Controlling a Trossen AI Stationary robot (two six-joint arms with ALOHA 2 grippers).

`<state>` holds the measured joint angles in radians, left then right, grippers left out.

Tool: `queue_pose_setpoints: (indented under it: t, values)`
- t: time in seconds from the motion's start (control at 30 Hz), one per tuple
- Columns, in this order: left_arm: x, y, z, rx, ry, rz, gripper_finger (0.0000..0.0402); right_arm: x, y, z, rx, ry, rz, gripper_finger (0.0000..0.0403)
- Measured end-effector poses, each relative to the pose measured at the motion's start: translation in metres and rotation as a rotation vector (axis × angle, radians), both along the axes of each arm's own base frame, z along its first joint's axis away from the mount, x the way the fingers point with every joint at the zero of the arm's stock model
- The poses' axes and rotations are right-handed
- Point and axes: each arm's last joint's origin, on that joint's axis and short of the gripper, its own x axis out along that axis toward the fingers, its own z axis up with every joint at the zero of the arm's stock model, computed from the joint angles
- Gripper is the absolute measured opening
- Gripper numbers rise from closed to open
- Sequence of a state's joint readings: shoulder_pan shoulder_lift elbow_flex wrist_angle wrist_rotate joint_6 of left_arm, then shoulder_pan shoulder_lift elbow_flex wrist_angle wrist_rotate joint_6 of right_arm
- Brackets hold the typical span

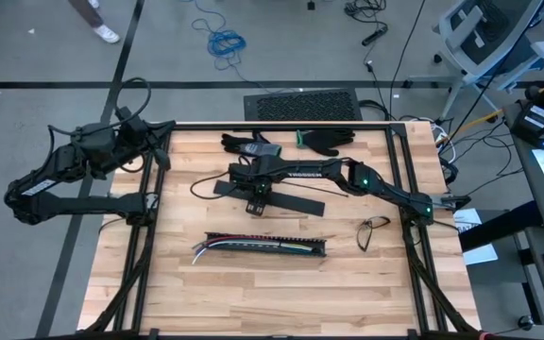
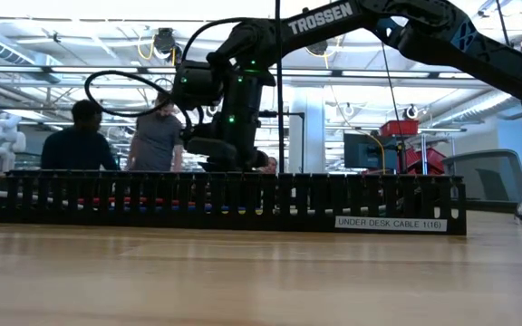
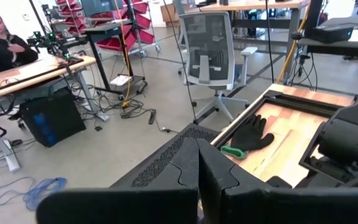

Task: Ziptie cables
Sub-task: Close the black cable duct, then adjust the black cable duct

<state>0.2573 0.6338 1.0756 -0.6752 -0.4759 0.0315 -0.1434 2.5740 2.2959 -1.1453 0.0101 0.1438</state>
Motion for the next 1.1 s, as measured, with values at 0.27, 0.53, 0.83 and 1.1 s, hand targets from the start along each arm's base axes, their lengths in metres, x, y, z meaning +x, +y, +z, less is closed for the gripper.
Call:
queue_pose_setpoints:
  t: [0.27,0.53,0.83,1.1]
  values:
    - [0.000,0.000,0.000,0.001,-0.004,0.000,0.0000,-0.002,0.001,0.006,0.006,0.000,0.002,0.0214]
    - [0.000,0.000,0.001,0.003,-0.007,-0.001,0.0000,-0.009,-0.005,0.026,0.014,-0.002,0.006,0.0176]
    - [0.000,0.000,0.001,0.003,-0.006,-0.001,0.0000,-0.013,-0.012,0.031,0.008,0.003,0.011,0.0096]
    - [0.000,0.000,0.001,0.003,-0.007,0.000,0.0000,-0.013,-0.007,0.043,-0.008,-0.032,0.041,0.0095]
